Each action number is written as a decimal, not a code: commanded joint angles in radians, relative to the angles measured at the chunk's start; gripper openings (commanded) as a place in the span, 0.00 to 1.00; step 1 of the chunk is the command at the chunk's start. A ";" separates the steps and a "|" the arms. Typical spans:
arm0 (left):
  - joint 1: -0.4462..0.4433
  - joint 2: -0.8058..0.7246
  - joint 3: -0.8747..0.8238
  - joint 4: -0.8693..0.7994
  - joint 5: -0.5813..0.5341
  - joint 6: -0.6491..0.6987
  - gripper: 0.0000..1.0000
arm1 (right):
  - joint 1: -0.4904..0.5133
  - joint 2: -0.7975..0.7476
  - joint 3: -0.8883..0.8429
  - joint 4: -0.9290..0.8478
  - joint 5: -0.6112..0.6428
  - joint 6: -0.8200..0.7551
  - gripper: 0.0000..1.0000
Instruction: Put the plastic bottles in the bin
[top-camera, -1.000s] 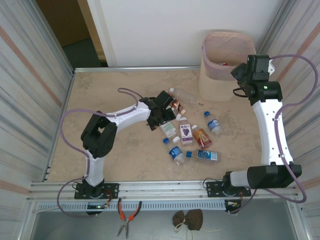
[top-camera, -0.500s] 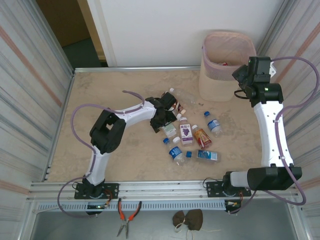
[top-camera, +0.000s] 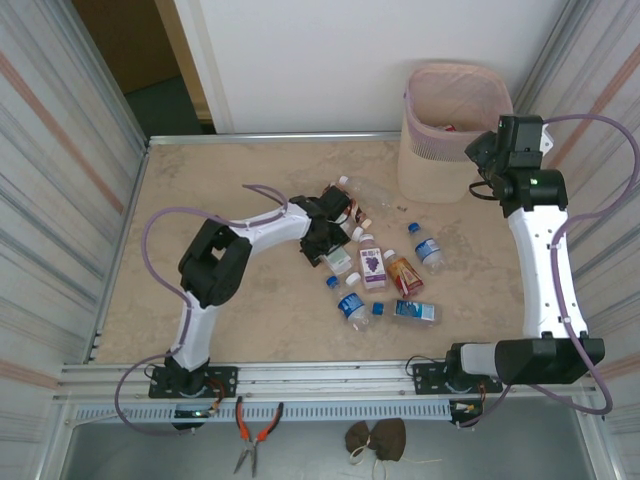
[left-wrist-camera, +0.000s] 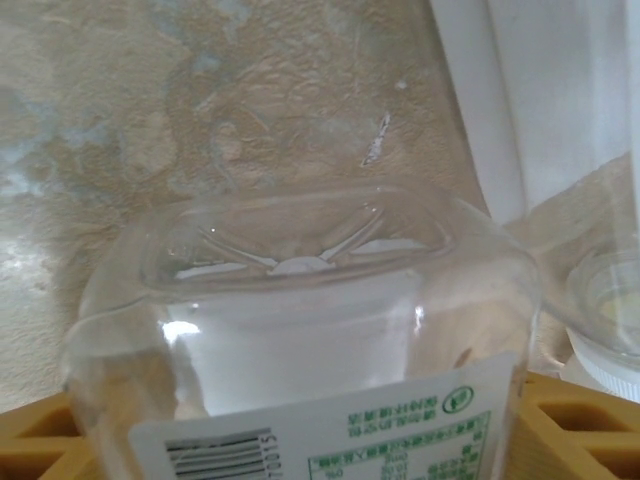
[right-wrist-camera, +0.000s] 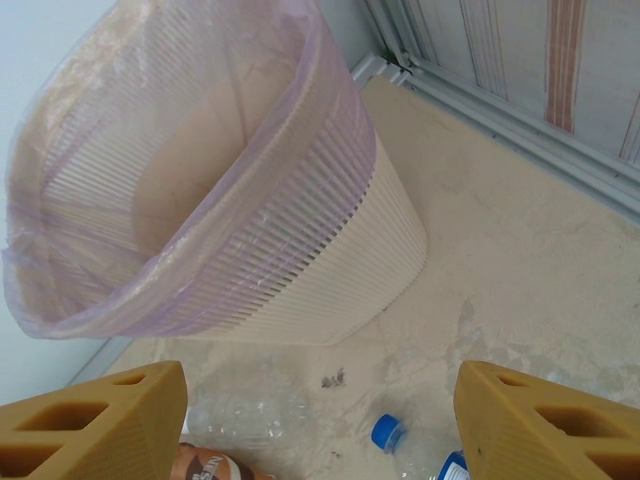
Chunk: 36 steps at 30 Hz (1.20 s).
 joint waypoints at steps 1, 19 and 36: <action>0.010 -0.090 -0.023 0.005 -0.033 -0.016 0.64 | -0.008 -0.034 0.002 0.001 0.029 -0.023 0.69; 0.033 -0.556 -0.315 0.496 -0.049 0.488 0.53 | -0.011 -0.224 -0.290 0.461 -0.589 -0.242 0.74; 0.194 -0.914 -0.506 0.936 0.584 0.929 0.53 | 0.189 -0.291 -0.452 0.794 -1.034 -0.474 0.82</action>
